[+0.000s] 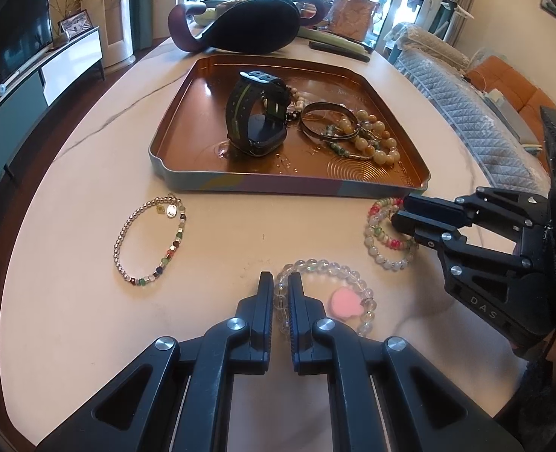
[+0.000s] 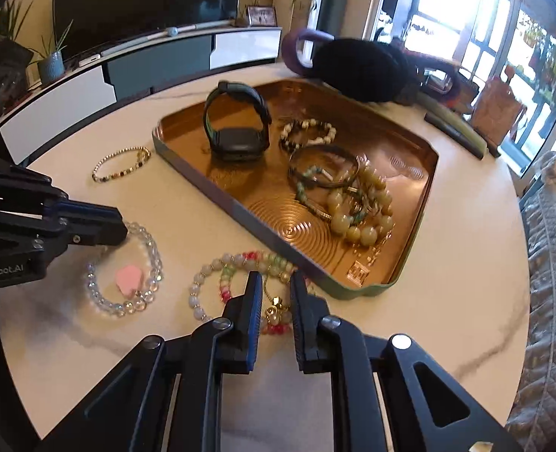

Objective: Organize jewelry

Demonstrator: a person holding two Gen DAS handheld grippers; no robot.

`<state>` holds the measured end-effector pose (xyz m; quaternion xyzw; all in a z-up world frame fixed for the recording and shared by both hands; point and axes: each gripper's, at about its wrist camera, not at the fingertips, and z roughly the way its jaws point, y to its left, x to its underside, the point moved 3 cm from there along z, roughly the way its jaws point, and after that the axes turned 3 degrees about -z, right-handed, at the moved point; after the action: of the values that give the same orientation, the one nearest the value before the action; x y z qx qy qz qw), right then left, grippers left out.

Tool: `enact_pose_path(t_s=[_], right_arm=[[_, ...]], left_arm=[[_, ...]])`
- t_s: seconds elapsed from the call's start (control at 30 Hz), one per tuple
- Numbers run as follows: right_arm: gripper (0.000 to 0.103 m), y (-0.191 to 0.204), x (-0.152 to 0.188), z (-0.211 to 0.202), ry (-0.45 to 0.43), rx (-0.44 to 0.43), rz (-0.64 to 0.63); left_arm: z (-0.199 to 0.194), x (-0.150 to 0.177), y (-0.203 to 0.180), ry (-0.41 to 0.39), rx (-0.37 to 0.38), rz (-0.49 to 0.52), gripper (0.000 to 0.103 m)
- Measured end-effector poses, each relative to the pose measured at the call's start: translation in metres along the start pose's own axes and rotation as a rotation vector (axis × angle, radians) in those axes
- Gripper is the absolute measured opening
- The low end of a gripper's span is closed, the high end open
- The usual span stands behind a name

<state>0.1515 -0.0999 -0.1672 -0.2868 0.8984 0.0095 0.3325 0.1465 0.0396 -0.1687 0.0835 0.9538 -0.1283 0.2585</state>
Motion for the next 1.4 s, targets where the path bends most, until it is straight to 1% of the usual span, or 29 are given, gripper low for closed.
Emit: enact_pose_path(t_s=[0.17, 0.2, 0.23, 0.27, 0.37, 0.53, 0.57, 0.6, 0.63, 0.73, 0.8, 0.87, 0.93, 0.97, 1.03, 1.1, 1.17, 1.23, 1.27, 1.33, 1.4], right_arm=[[0.014, -0.002, 0.001, 0.001, 0.002, -0.003, -0.001], [0.015, -0.002, 0.001, 0.001, 0.000, -0.011, 0.004], [0.017, -0.001, 0.001, 0.000, -0.002, -0.043, 0.010], [0.013, 0.000, 0.001, 0.002, 0.016, -0.079, 0.016], [0.008, 0.002, 0.002, 0.002, 0.011, -0.059, 0.011], [0.007, -0.004, 0.002, 0.004, 0.020, -0.098, 0.045], [0.008, -0.004, 0.002, 0.004, 0.020, -0.091, 0.039], [0.008, -0.003, 0.001, 0.003, 0.020, -0.060, 0.025], [0.008, 0.000, 0.001, 0.001, 0.013, -0.051, 0.006], [0.009, 0.004, 0.000, 0.000, -0.003, -0.049, -0.002], [0.010, 0.004, 0.000, 0.002, 0.013, -0.082, 0.028], [0.010, 0.003, 0.000, -0.005, -0.010, -0.086, 0.056], [0.010, 0.006, -0.001, -0.013, -0.031, -0.132, 0.065], [0.010, 0.011, 0.000, -0.017, -0.036, -0.152, 0.058], [0.010, 0.021, 0.001, -0.021, -0.041, -0.164, 0.036], [0.010, 0.030, 0.002, -0.020, -0.028, -0.178, 0.013], [0.010, 0.037, 0.006, -0.011, 0.009, -0.156, -0.009], [0.011, 0.036, 0.007, -0.010, 0.004, -0.152, 0.007], [0.011, 0.035, 0.007, -0.009, 0.009, -0.158, 0.021], [0.011, 0.033, 0.007, -0.009, 0.009, -0.152, 0.020], [0.011, 0.032, 0.007, -0.009, 0.006, -0.151, 0.025]], left_arm=[[0.001, 0.000, -0.001, 0.000, -0.002, 0.004, 0.008], [0.001, 0.000, -0.001, 0.001, -0.003, 0.004, 0.008], [0.001, 0.001, 0.000, 0.001, -0.002, 0.003, 0.008], [0.001, 0.001, 0.000, 0.001, -0.002, 0.003, 0.008], [0.001, 0.001, -0.001, 0.001, -0.003, 0.000, 0.008], [0.001, 0.001, -0.002, 0.001, -0.004, 0.011, 0.008], [0.001, 0.001, -0.001, 0.001, -0.003, 0.009, 0.008], [0.001, 0.001, 0.000, 0.003, -0.001, 0.008, 0.008], [0.001, 0.001, 0.000, 0.003, -0.002, 0.006, 0.008], [0.002, 0.001, 0.000, 0.001, -0.002, 0.005, 0.008], [0.002, 0.001, 0.001, 0.002, -0.001, 0.002, 0.008], [0.002, 0.001, 0.000, 0.000, 0.000, 0.002, 0.008], [0.001, 0.001, 0.000, -0.001, 0.002, 0.002, 0.008], [0.001, 0.000, 0.000, -0.001, 0.003, 0.001, 0.008], [0.001, 0.001, 0.000, -0.001, 0.001, 0.000, 0.008], [0.002, 0.001, -0.001, -0.001, -0.004, 0.002, 0.008], [0.002, 0.002, -0.002, -0.001, -0.005, 0.007, 0.008], [0.001, 0.003, -0.003, -0.005, -0.008, 0.011, 0.008], [0.001, 0.003, -0.003, -0.007, -0.010, 0.012, 0.010], [0.000, 0.004, -0.003, -0.019, -0.038, 0.019, 0.011], [0.000, 0.006, -0.004, -0.038, -0.062, 0.046, 0.013]])
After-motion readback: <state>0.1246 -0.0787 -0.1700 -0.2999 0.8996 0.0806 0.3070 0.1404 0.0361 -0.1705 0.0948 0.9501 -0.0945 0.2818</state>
